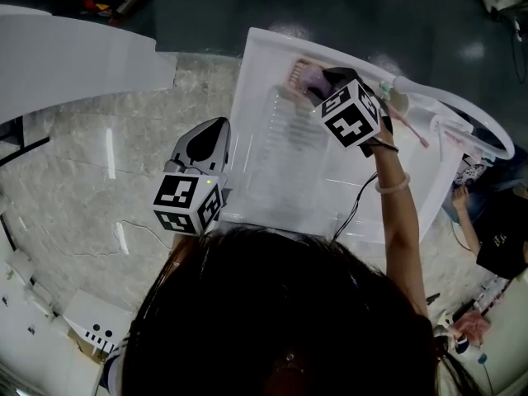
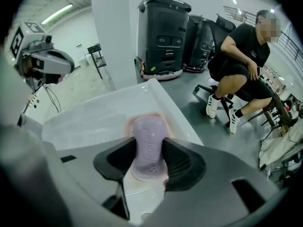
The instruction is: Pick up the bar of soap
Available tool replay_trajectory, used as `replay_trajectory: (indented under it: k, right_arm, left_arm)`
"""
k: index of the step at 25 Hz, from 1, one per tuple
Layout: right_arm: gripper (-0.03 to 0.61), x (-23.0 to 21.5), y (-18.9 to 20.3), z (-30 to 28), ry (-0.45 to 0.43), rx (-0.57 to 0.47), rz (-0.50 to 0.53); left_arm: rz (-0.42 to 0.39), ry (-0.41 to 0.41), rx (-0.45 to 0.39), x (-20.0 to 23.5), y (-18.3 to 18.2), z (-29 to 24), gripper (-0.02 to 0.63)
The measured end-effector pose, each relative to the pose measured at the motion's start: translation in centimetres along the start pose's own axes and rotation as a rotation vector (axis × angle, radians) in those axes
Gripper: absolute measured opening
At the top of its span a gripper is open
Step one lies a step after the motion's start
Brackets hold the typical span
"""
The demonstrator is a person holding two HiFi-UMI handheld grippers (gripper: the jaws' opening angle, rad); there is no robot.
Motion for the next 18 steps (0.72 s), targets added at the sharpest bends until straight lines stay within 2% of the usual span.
replay_trajectory:
  k: [6, 12, 18]
  right_arm:
    - [0.189, 0.3, 0.6, 1.8, 0.014, -0.034, -0.022]
    - [0.188, 0.9, 2.2, 3.9, 0.006, -0.105, -0.132]
    - [0.189, 1.9, 3.5, 5.9, 0.014, -0.149, -0.17]
  left_arm:
    - [-0.024, 0.009, -0.014, -1.2, -0.2, 0.5, 0.006]
    - [-0.048, 0.02, -0.027, -2.9, -0.4, 1.2, 0.006]
    - [-0.079, 0.02, -0.042, -4.4, -0.3, 2.3, 0.006]
Point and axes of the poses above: the fingertips, and each gripper's own axes: z backward along the fingers, x to its left, y out of its underside, the point moved 9 cm from there along z, backward along the fingers, and after that the axes turned 3 degrees about x, right-handed, at the moved point
